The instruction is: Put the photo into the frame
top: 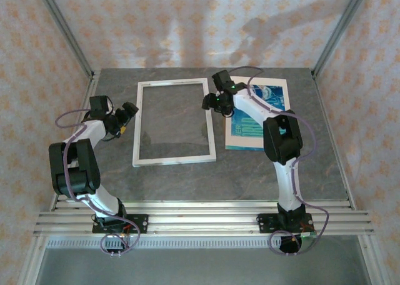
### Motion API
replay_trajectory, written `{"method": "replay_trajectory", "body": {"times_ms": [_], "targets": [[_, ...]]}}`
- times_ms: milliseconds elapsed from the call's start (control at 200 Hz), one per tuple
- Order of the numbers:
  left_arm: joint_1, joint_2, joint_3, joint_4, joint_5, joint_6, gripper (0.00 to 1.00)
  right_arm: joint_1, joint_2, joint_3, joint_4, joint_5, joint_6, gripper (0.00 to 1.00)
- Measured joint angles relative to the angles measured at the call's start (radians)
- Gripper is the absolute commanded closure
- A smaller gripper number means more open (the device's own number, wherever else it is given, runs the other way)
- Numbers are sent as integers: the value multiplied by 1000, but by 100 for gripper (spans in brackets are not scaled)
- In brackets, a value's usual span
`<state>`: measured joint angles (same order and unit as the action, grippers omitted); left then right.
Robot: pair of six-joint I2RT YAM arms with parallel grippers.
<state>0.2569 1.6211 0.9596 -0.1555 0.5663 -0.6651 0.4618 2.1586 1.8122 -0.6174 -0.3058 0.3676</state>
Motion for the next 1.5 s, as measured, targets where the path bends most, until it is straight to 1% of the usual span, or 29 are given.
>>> {"method": "replay_trajectory", "body": {"times_ms": [285, 566, 731, 1031, 1171, 1266, 1391, 1496], "targets": [[-2, 0, -1, 7, 0, 0, 0, -6, 30, 59, -34, 2, -10, 32], [-15, 6, -1, 11, 2, 0, 0, 51, 145, 118, -66, 0, -14, 32], [-24, 6, -1, 11, 3, 0, 0, 80, 177, 141, -93, 21, -19, 32], [-68, 6, 8, -15, -13, 19, 0, 84, 197, 161, -101, 37, -29, 30], [-132, -3, 42, -63, -42, 38, 0, 85, 196, 159, -96, 34, -32, 29], [-204, -27, 72, -82, -70, 37, 0, 78, 164, 106, -69, 14, -31, 28], [-326, -44, 133, -79, -116, 23, 0, 45, 55, -12, -40, -10, -32, 28], [-441, -39, 184, -63, -156, 0, 0, -15, -84, -125, -14, -18, -32, 28]]}}
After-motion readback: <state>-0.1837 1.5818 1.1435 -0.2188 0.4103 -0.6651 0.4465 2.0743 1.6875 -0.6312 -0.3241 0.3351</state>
